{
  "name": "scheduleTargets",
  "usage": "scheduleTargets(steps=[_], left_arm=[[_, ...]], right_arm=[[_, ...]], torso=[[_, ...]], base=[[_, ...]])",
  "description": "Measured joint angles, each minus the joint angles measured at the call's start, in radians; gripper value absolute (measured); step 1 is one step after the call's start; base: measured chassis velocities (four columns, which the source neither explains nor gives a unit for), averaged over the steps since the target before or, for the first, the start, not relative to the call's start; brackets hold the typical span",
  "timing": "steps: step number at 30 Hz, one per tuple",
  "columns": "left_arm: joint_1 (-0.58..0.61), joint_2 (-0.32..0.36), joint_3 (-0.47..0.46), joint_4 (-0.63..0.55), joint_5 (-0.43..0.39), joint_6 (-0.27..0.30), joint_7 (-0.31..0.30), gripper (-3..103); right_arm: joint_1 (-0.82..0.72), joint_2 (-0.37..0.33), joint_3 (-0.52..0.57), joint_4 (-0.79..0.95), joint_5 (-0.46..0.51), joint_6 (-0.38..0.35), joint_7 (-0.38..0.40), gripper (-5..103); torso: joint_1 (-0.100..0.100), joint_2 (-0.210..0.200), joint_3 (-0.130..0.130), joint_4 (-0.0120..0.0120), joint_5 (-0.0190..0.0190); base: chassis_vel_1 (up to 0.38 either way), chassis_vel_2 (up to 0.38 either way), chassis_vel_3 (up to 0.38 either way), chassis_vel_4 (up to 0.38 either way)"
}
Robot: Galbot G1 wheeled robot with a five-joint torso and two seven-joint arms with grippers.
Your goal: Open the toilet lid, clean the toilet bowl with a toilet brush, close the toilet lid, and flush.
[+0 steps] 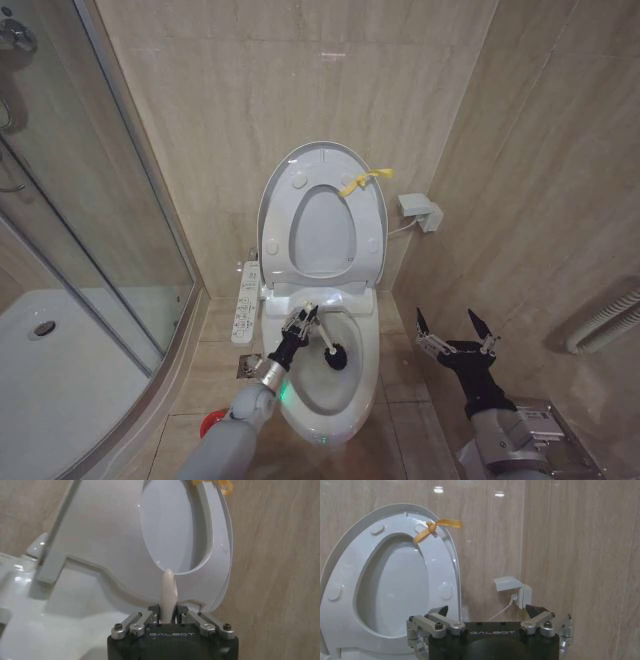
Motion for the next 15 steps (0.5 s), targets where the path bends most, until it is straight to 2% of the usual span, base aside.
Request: scheduleTargets(steps=[5,15], left_arm=[[0.076,0.029,-0.031,-0.079,-0.036,0.025,-0.024,22],[0.233,0.027,-0.060,-0.186,-0.056,0.048,-0.052,22]], right_arm=[[0.000,0.000,0.000,0.000,0.000,0.000,0.000,100],[0.000,0.000,0.000,0.000,0.000,0.000,0.000,100]], torso=[[0.000,0.000,0.000,0.0002,0.0000],[0.000,0.000,0.000,0.0005,0.0003]], base=[[0.000,0.000,0.000,0.000],[0.000,0.000,0.000,0.000]])
